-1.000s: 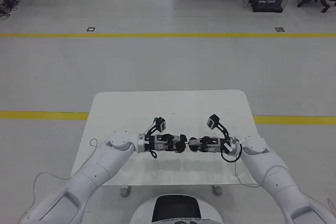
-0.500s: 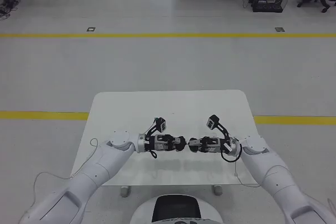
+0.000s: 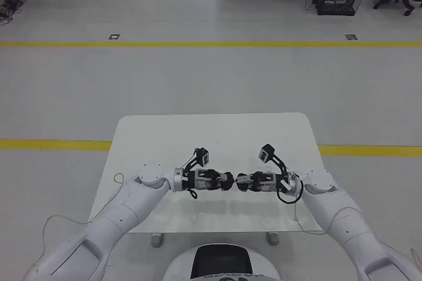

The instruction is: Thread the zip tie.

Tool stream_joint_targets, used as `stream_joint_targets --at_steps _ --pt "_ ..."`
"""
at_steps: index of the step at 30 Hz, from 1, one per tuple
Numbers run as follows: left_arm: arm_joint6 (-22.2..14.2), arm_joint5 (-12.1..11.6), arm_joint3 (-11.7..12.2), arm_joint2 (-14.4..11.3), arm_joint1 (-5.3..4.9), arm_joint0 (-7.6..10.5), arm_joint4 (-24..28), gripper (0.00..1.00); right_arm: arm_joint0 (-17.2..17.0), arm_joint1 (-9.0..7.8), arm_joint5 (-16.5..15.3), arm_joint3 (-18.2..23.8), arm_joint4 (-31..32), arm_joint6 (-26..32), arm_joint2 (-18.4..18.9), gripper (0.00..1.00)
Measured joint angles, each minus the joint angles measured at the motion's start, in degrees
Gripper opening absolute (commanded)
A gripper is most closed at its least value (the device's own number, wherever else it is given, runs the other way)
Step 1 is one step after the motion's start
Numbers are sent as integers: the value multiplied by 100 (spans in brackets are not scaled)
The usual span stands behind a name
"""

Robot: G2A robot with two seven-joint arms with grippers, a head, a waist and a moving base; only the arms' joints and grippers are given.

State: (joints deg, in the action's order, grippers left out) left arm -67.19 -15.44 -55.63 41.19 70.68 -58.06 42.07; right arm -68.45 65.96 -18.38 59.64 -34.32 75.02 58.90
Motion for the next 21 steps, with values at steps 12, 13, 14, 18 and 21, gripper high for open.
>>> stream_joint_targets --at_steps 12,13,14,18,21 --pt "-13 -11 21 -5 9 7 7 9 35 14 -1 -28 -6 -5 -34 0" --pt "-15 -12 23 -5 9 8 8 9 37 15 1 -29 -6 -5 -37 0" --pt "-17 -14 25 -5 10 9 9 9 40 17 3 -31 -6 -5 -41 0" --pt "-20 -16 31 -5 12 11 11 7 50 22 5 -45 -5 -11 -52 0" --pt "-21 -16 35 -4 13 12 12 7 56 25 3 -55 -6 -12 -59 0"
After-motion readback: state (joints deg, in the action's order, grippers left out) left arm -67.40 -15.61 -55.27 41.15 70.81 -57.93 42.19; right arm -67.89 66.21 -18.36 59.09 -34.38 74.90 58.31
